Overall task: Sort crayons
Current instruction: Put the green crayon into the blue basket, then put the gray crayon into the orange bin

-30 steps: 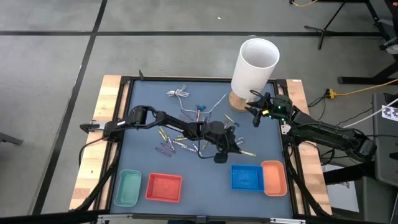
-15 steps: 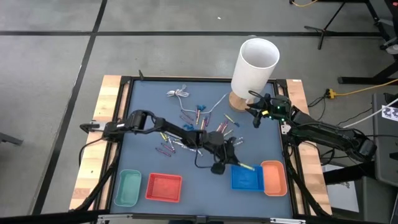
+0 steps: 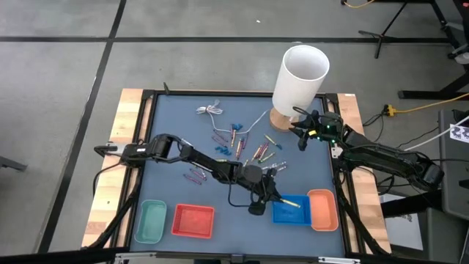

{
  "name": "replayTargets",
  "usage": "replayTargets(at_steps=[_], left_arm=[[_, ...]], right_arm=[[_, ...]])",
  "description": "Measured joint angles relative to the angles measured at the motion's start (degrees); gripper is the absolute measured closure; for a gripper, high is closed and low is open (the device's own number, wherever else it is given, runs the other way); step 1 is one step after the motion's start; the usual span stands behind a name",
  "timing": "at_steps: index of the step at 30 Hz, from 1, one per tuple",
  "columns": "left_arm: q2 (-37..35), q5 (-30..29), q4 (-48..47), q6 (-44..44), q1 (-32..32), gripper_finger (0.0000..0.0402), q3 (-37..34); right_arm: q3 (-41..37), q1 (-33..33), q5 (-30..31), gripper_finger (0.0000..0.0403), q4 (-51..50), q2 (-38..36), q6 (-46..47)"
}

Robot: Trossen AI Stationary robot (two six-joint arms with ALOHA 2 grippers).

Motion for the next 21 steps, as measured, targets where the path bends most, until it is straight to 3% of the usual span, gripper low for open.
replayTargets(at_steps=[14, 21], left_arm=[[0.04, -0.02, -0.07, -0.35, 0.09, 0.0296, 0.00], [-1.56, 0.00, -2.17, -0.38, 1.91, 0.0280, 0.00]], right_arm=[[0.00, 0.04, 0.00, 0.0286, 0.02, 0.00, 0.00], [0.02, 0.02, -0.77, 0.0286, 0.16, 0.00, 1.72]])
